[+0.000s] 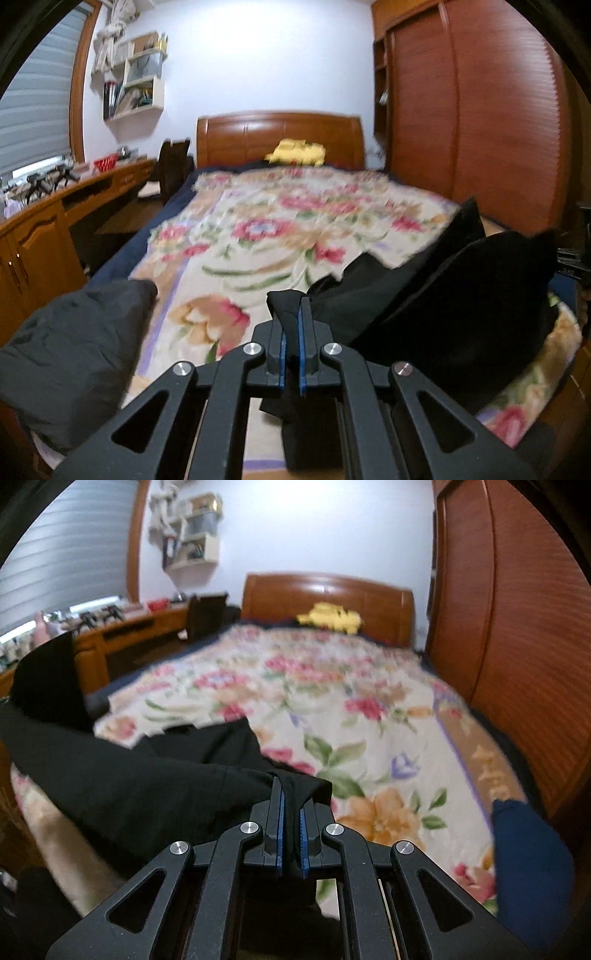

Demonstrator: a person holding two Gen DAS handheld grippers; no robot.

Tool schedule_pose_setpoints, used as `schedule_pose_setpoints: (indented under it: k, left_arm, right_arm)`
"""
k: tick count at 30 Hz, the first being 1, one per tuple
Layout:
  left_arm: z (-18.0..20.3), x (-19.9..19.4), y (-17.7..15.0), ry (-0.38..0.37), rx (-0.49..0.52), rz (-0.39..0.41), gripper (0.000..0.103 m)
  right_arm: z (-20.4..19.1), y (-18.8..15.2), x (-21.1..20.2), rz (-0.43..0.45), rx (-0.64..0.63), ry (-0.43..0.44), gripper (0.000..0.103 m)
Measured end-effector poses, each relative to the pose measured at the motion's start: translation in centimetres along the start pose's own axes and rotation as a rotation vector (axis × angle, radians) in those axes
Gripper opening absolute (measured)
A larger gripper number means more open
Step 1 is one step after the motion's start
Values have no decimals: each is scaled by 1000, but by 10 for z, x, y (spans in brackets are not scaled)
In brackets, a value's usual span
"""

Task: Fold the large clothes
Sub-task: 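Grasp the hem with both tools and fold it up toward the collar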

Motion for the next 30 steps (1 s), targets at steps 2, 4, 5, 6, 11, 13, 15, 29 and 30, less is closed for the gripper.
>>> schedule_pose_setpoints:
  k: [2,4,5,6,11,13,15,29,30]
  left_arm:
    - [-2,22,-11,-7,-12,-38,2]
    - [-4,47,-21,7,-12,-70,2]
    - [-5,59,-26,15,-4,-82,2]
    - [-5,69,-29,20,1,-93,2]
    - [-9,114,-42,40,10,-139,2]
    - [-10,134,-45,47,16,-159,2]
    - [-11,146,-45,50,21,-168,2]
    - [-16,211,2,101,31,-129,2]
    - [-17,211,3,100,28,-130,2]
  right_arm:
    - [5,-15,28,-36,11,1,4]
    - [10,-30,55,-73,14,7,4]
    - [11,-35,66,-87,11,6,4]
    - [12,-38,75,-97,7,6,4]
    - [14,-51,121,-136,-15,19,4]
    - [16,-51,133,-146,-21,16,4]
    - [19,-48,145,-151,-25,15,4]
    - [40,15,208,-109,-9,-56,5]
    - [42,16,212,-111,-3,-66,5]
Point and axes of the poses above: each gripper's, at about its wrist camera, not at the fingertips, and x roughly the way its jaws point, z to its right, y to its top, the point moved 8 cm from there along x, roughly the way its jaws point, and after that the axes turned 10 degrees about z, right-handed, at the moved point
